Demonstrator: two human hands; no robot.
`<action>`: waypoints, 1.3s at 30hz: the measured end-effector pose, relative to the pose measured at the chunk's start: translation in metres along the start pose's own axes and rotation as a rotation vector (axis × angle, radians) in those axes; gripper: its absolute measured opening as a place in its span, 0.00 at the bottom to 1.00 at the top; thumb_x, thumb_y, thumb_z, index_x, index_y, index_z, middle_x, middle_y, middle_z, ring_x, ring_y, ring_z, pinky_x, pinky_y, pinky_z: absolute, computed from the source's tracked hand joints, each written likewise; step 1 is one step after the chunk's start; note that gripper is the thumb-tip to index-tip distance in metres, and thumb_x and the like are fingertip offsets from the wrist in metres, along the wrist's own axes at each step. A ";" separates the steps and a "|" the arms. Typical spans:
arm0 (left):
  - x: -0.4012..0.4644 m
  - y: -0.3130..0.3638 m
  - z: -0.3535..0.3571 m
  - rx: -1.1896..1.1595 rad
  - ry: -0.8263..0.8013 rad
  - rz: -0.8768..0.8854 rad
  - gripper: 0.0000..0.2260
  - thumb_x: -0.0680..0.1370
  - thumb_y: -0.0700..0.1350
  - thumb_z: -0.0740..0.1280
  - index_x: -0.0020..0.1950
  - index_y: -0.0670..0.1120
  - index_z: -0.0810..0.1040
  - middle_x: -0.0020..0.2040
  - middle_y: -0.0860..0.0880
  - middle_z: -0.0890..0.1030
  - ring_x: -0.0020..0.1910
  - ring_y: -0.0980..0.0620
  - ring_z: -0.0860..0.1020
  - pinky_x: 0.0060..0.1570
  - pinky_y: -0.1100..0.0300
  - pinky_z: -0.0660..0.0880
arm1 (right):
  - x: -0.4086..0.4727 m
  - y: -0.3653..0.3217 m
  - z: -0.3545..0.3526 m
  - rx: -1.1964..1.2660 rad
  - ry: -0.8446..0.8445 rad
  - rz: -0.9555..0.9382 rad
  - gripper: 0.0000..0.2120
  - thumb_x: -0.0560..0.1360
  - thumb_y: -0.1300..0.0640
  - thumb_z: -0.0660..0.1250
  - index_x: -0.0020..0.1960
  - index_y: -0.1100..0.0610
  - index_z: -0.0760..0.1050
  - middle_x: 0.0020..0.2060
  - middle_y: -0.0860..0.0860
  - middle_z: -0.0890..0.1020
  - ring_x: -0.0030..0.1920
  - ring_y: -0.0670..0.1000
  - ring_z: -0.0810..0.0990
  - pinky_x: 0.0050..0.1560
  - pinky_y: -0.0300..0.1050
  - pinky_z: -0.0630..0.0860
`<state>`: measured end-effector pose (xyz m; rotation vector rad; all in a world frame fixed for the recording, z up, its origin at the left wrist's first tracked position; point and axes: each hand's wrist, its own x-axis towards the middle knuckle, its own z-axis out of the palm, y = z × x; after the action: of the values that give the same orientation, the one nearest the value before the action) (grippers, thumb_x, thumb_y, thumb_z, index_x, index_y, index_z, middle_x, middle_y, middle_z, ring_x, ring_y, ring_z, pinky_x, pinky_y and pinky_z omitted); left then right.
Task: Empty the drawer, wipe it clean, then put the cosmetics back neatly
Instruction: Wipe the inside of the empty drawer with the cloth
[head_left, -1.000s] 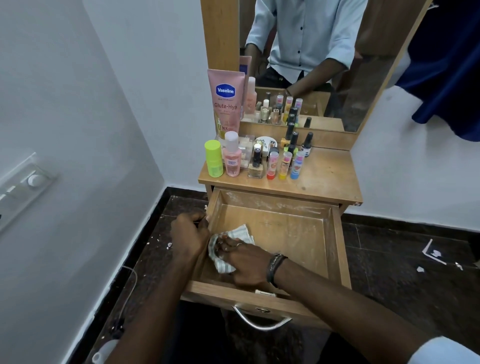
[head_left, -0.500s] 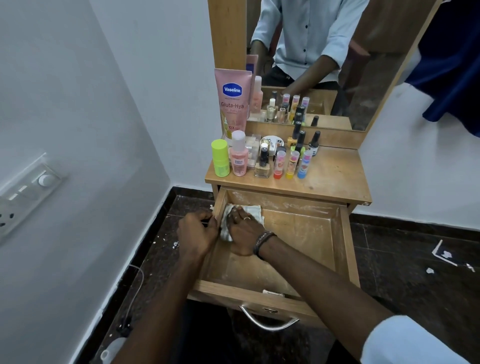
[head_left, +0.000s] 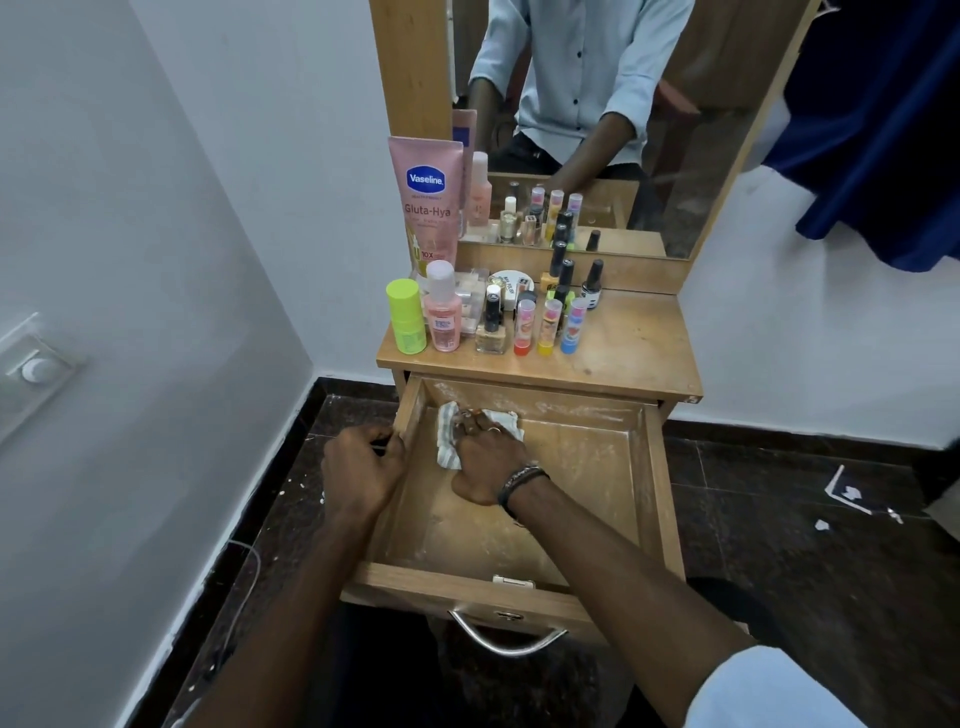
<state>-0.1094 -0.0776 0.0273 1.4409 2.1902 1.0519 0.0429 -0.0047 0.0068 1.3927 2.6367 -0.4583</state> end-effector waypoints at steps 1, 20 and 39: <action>0.001 -0.001 0.001 0.008 0.007 0.008 0.07 0.75 0.42 0.68 0.44 0.44 0.86 0.39 0.47 0.86 0.39 0.48 0.83 0.40 0.56 0.78 | -0.006 0.003 -0.004 0.014 -0.002 0.023 0.35 0.75 0.54 0.64 0.77 0.65 0.57 0.77 0.59 0.61 0.77 0.57 0.58 0.73 0.52 0.64; -0.002 0.002 0.001 0.025 0.034 0.009 0.08 0.76 0.40 0.67 0.49 0.42 0.85 0.46 0.44 0.86 0.44 0.46 0.83 0.44 0.59 0.73 | -0.053 0.056 -0.021 -0.369 -0.066 0.324 0.14 0.79 0.64 0.61 0.63 0.58 0.76 0.60 0.57 0.80 0.60 0.59 0.79 0.54 0.51 0.78; -0.002 -0.001 0.003 0.019 0.043 0.004 0.08 0.76 0.42 0.68 0.50 0.42 0.85 0.46 0.44 0.86 0.45 0.45 0.83 0.49 0.50 0.79 | -0.090 0.032 -0.010 -0.335 -0.218 0.330 0.15 0.81 0.57 0.61 0.63 0.60 0.78 0.60 0.58 0.81 0.59 0.58 0.81 0.51 0.49 0.78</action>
<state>-0.1074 -0.0782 0.0243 1.4447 2.2331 1.0758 0.1209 -0.0548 0.0318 1.5229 2.1349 -0.1132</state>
